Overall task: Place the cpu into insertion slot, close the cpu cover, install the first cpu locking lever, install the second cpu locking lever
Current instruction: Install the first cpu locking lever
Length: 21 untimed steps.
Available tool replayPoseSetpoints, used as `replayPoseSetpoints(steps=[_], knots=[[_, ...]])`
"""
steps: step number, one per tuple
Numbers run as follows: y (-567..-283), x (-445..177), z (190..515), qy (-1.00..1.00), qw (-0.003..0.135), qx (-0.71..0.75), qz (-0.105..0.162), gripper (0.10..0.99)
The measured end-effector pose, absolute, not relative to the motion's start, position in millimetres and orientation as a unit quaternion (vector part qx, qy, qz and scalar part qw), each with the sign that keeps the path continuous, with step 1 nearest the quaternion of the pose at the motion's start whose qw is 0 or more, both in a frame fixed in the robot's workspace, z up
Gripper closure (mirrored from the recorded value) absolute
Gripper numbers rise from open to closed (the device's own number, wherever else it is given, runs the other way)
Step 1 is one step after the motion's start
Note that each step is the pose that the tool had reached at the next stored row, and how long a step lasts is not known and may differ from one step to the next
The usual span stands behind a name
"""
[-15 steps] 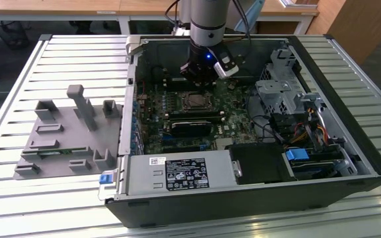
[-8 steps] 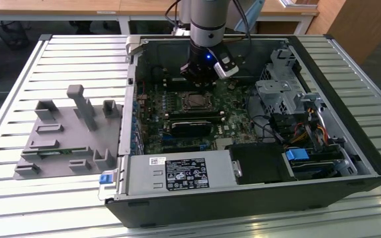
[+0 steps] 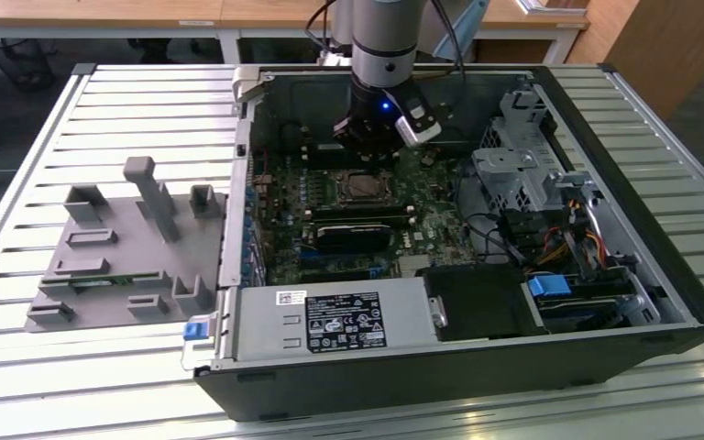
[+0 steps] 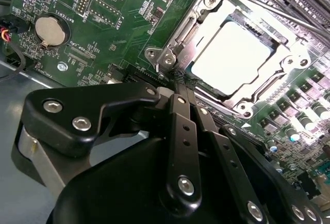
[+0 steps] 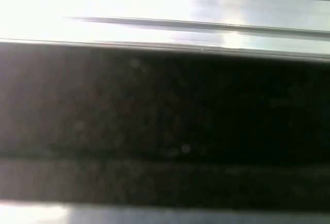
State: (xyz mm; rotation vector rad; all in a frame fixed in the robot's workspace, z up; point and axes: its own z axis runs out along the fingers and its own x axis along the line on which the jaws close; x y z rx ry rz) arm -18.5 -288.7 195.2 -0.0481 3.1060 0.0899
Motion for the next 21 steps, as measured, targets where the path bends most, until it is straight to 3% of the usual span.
replayPoseSetpoints(steps=[21], knots=[[-290,-18,213,0.999,0.017,-0.015,0.03,0.98]])
